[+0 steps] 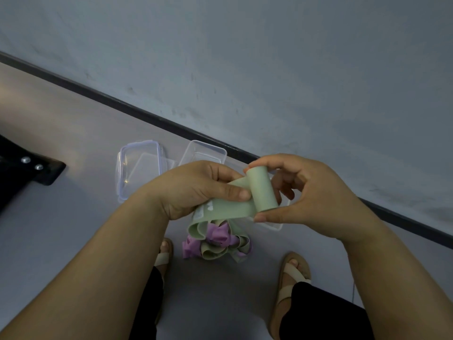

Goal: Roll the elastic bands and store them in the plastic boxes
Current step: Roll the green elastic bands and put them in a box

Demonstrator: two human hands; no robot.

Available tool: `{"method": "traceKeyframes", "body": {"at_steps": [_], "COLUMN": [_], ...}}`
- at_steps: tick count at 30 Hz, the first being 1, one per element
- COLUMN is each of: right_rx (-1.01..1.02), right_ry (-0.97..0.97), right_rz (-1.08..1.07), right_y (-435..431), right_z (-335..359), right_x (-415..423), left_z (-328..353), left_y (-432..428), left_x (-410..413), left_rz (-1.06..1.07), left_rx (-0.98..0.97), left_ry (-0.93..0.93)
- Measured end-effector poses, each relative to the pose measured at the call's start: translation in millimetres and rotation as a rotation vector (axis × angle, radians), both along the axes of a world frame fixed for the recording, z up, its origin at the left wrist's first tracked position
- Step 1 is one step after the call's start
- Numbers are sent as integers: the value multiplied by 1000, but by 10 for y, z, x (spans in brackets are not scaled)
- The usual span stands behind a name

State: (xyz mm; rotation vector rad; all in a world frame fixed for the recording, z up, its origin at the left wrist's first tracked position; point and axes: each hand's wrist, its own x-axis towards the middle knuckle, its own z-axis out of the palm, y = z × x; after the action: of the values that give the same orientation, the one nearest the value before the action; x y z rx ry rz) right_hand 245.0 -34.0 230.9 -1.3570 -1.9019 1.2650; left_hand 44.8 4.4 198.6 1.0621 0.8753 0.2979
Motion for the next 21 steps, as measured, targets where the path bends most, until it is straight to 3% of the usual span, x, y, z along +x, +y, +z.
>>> {"method": "traceKeyframes", "body": {"at_steps": [10,15,21], "right_rx": [63,107,106], "right_ry": [-174,-176,-115], "right_rz": [48,61,40], "right_y": [23,22,24], "right_z": [-44,-93,-84], "right_x": [-10,-46,-33], "left_z": [35,54,55], "left_y": [-34,-65,-50], "left_x": [31,101,81], "left_rz": [59,124,155], "left_rx": [10,83,79], "left_ry": [48,188,160]}}
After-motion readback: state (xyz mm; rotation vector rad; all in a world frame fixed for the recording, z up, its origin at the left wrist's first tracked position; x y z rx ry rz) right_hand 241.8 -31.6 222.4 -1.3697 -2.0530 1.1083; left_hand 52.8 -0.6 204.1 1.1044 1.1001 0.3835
